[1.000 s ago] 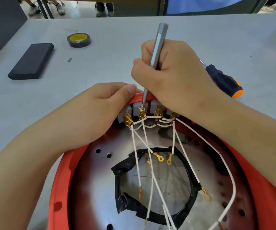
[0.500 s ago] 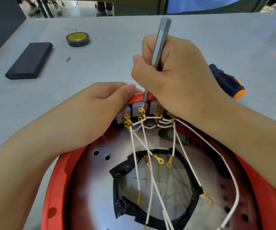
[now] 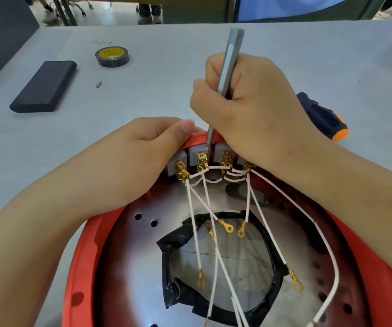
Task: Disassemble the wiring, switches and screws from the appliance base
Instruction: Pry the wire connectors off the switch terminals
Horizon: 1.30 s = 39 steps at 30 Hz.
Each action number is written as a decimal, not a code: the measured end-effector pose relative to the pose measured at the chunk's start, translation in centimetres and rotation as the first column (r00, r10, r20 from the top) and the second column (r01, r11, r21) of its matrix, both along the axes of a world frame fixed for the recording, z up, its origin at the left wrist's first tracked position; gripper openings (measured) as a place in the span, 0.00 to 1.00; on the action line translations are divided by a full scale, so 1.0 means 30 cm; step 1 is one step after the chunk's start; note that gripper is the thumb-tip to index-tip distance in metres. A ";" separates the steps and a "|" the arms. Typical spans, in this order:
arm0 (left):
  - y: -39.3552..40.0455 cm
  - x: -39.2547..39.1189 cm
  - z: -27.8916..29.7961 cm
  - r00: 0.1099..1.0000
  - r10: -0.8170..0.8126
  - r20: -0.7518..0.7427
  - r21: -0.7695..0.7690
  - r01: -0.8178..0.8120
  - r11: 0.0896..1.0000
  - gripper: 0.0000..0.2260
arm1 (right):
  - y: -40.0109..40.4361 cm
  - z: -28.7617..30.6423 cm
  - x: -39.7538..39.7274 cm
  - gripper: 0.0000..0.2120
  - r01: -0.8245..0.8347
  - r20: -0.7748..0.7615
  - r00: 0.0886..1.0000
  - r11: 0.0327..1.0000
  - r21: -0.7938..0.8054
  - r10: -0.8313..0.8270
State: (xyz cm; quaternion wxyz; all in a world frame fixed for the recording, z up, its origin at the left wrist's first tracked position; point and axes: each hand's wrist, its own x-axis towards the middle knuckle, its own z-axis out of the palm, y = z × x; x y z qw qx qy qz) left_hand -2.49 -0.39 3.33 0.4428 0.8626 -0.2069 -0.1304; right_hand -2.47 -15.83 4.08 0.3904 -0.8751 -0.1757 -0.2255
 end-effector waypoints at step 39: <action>0.034 -0.004 -0.013 0.989 -0.004 -0.149 -0.127 -0.016 0.992 0.19 | 0.049 0.037 -0.019 0.17 -0.176 -0.178 0.964 0.974 0.141 0.200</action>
